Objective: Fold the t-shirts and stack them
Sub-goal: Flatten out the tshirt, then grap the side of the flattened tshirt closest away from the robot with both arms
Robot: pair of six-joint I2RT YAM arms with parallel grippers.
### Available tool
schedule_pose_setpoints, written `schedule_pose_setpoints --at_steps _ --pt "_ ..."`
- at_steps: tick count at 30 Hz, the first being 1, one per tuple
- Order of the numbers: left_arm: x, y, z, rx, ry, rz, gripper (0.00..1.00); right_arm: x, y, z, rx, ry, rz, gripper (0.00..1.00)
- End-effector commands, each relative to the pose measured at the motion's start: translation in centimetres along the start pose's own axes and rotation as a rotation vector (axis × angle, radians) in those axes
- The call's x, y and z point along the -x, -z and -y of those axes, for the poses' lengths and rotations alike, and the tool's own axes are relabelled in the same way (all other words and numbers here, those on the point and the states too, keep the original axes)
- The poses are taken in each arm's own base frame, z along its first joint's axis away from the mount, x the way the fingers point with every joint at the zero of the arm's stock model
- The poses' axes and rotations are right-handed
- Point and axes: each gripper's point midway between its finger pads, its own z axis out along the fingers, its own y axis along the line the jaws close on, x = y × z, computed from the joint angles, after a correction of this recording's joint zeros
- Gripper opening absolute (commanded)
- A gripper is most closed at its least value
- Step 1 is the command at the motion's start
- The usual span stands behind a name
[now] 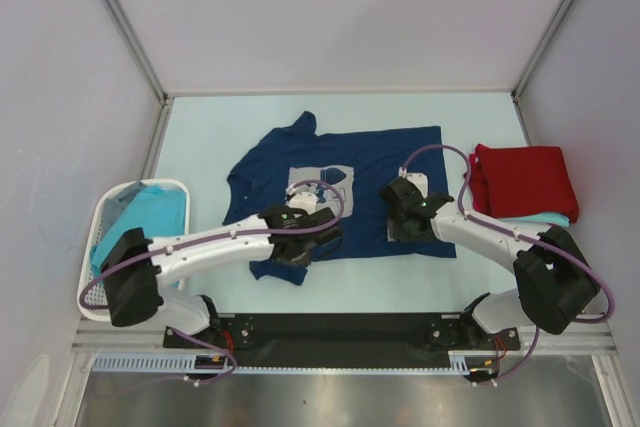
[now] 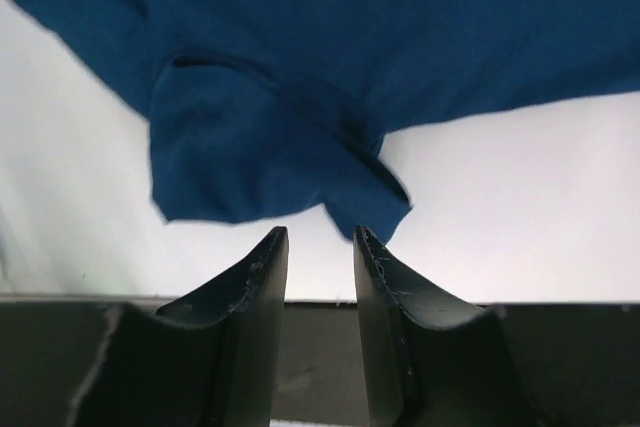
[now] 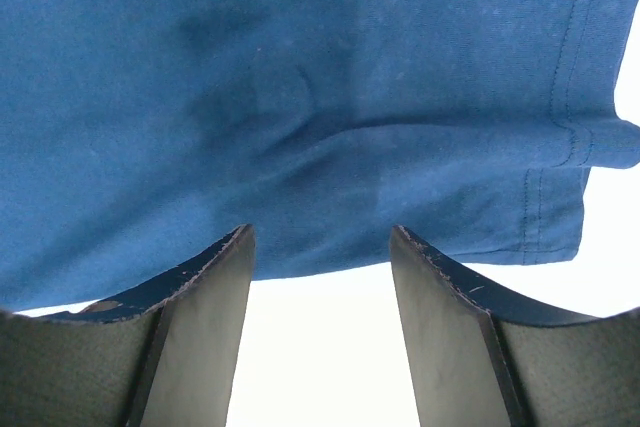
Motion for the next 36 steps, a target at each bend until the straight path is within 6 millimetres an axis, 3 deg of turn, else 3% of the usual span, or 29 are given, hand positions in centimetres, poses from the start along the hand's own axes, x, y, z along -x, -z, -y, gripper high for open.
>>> schedule_pose_setpoints --at_steps 1,9,17,20,27,36 --pt "1.9 -2.1 2.5 -0.074 -0.033 0.027 0.38 0.7 0.8 0.1 -0.001 -0.014 0.038 0.62" --pt "0.9 -4.8 2.7 -0.094 -0.031 -0.035 0.38 -0.2 0.6 1.0 -0.018 -0.02 0.027 0.62" --pt "-2.0 -8.0 4.2 -0.122 -0.06 -0.149 0.37 0.3 0.5 0.7 -0.018 -0.022 0.034 0.62" --pt "-2.4 -8.0 4.2 -0.128 -0.061 -0.167 0.33 0.1 0.4 1.0 -0.025 -0.022 0.029 0.62" --pt "-1.7 -5.7 3.1 -0.147 -0.016 -0.128 0.33 0.3 0.0 1.0 -0.028 -0.02 0.022 0.62" --pt "-5.2 -5.1 0.3 -0.125 0.004 -0.194 0.32 0.9 -0.7 0.3 -0.02 -0.015 0.016 0.62"
